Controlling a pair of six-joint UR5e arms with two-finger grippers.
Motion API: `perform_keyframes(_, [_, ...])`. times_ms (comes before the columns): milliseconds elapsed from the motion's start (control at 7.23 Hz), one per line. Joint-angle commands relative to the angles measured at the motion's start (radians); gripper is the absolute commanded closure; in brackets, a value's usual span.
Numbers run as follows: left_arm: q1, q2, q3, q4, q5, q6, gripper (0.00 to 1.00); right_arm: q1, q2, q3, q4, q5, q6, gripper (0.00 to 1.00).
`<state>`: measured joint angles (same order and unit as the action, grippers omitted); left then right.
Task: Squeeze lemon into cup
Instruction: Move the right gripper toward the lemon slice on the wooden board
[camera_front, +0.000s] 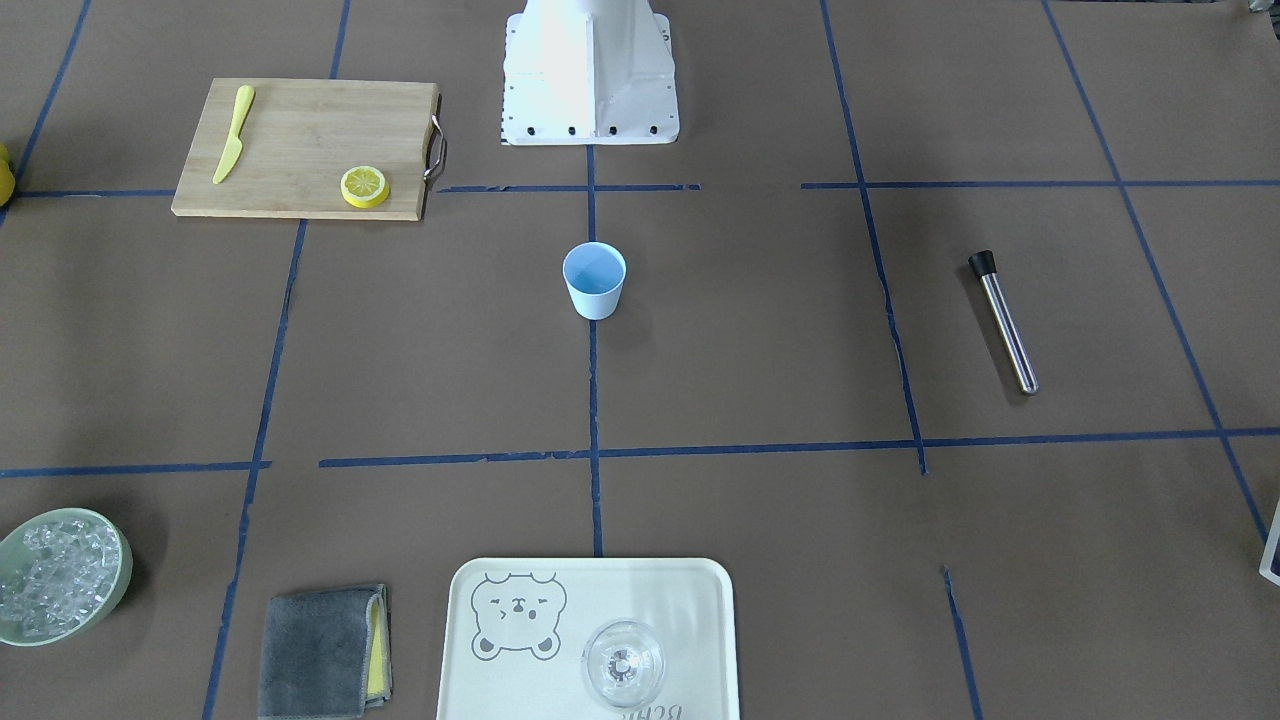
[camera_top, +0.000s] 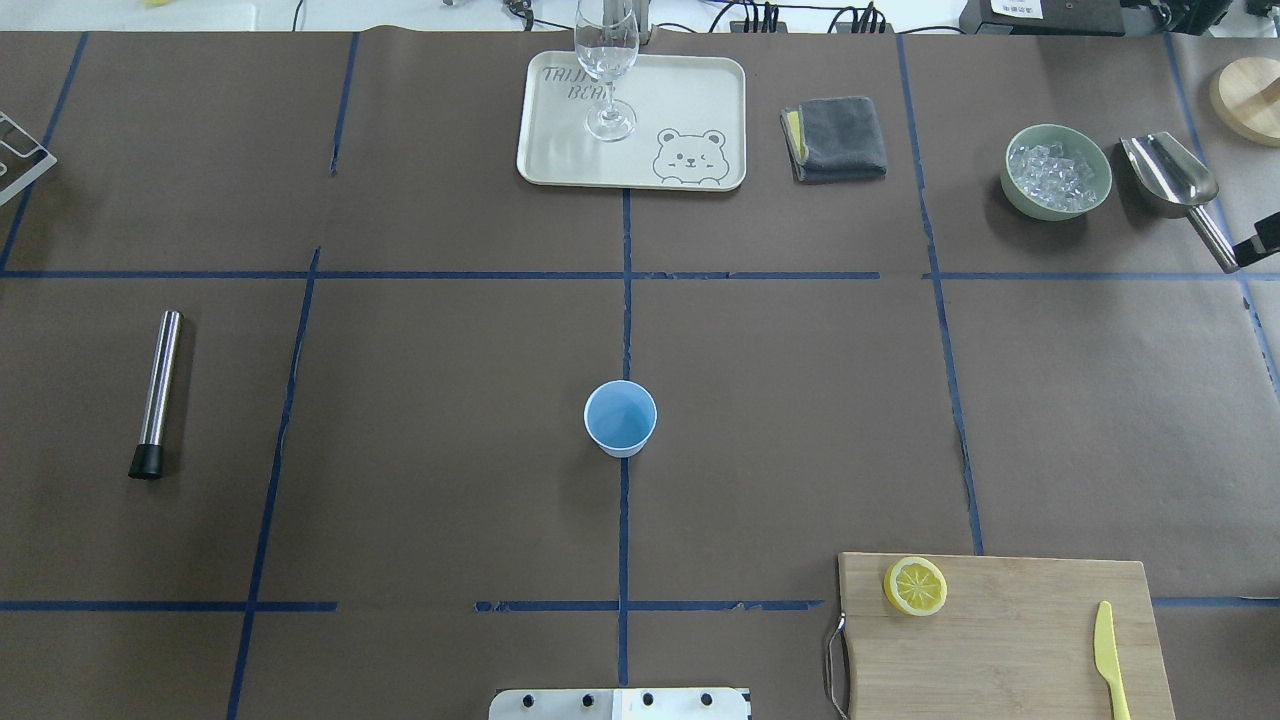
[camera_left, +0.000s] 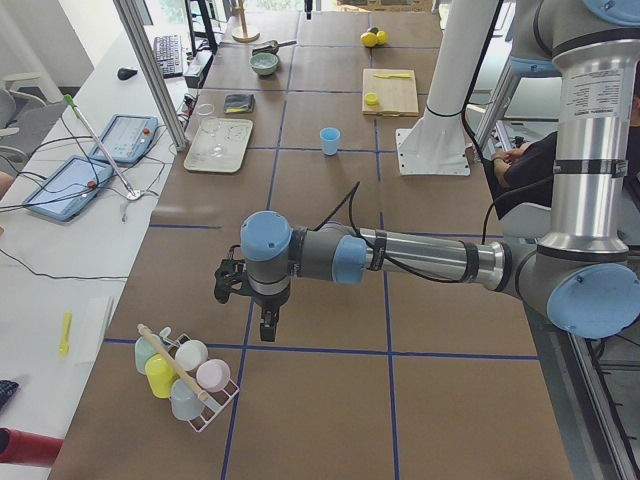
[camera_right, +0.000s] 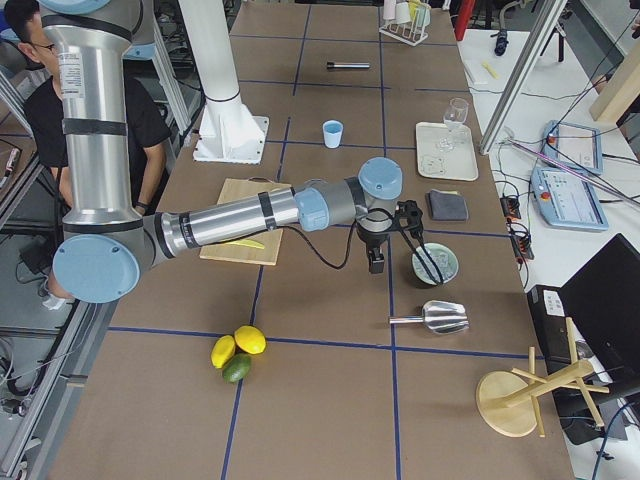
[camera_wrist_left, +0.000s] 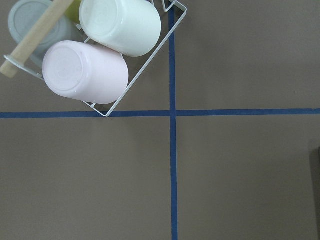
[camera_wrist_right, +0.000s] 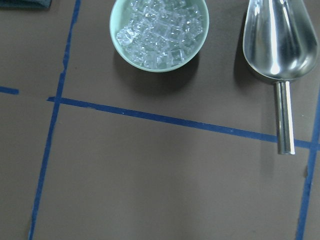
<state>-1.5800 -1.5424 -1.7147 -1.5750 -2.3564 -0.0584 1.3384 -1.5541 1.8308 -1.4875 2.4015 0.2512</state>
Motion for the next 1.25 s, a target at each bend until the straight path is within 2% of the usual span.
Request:
perform_keyframes(0, [0.000,0.002,-0.003,0.001,0.000,0.000,0.00,-0.080,-0.009,0.021,0.175,-0.024,0.266,0.00])
perform_keyframes(138, [0.000,0.005,-0.003,0.001,0.000,0.000,0.00,-0.128,-0.027,0.071,0.205,-0.030,0.398,0.00])
perform_keyframes(277, [-0.002,0.007,-0.005,0.001,0.000,0.000,0.00,-0.186,-0.071,0.149,0.205,-0.088,0.478,0.00])
perform_keyframes(415, [-0.002,0.007,-0.003,0.001,0.000,0.000,0.00,-0.281,-0.143,0.248,0.205,-0.198,0.564,0.00])
perform_keyframes(692, [-0.002,0.010,-0.020,0.000,-0.001,0.000,0.00,-0.436,-0.167,0.355,0.207,-0.240,0.789,0.00])
perform_keyframes(830, [-0.002,0.010,-0.020,0.000,-0.001,0.000,0.00,-0.643,-0.164,0.426,0.207,-0.427,0.977,0.00])
perform_keyframes(969, [-0.002,0.010,-0.025,0.000,0.000,0.000,0.00,-0.832,-0.158,0.450,0.207,-0.597,1.108,0.00])
perform_keyframes(1107, [-0.002,0.010,-0.029,0.000,0.000,0.002,0.00,-0.966,-0.158,0.450,0.208,-0.711,1.175,0.00])
